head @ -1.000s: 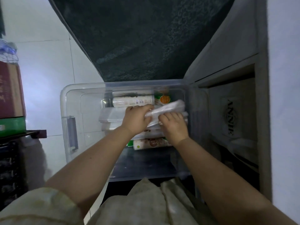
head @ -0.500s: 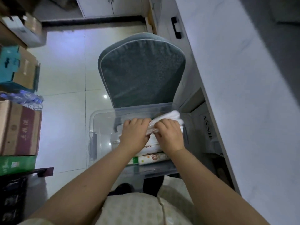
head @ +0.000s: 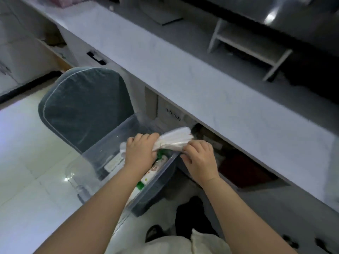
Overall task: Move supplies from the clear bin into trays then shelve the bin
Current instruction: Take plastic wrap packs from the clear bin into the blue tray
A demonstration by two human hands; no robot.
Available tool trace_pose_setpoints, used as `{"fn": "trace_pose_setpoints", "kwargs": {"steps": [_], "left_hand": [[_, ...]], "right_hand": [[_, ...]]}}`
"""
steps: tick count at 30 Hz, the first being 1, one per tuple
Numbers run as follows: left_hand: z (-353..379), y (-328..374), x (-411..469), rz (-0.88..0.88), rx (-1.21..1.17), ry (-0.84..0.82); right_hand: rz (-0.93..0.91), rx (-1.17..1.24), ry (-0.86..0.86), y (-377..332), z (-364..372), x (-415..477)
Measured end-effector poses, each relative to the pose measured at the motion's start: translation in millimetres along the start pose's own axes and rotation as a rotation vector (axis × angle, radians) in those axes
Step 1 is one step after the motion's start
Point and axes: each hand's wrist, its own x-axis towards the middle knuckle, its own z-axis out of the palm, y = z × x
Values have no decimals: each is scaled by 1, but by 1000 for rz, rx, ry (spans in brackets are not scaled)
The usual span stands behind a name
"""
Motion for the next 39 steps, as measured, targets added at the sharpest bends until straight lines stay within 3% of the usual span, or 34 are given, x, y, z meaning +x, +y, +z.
{"fn": "trace_pose_setpoints", "kwargs": {"steps": [11, 24, 34, 39], "left_hand": [[-20, 252, 31, 442, -84, 188], [62, 622, -54, 783, -301, 70], [117, 757, -36, 861, -245, 0], [143, 814, -8, 925, -237, -68]], "right_hand": [[394, -203, 309, 116, -166, -144], [801, -386, 423, 289, -359, -386], [964, -344, 422, 404, -394, -449], [1025, -341, 303, 466, -391, -450]]}}
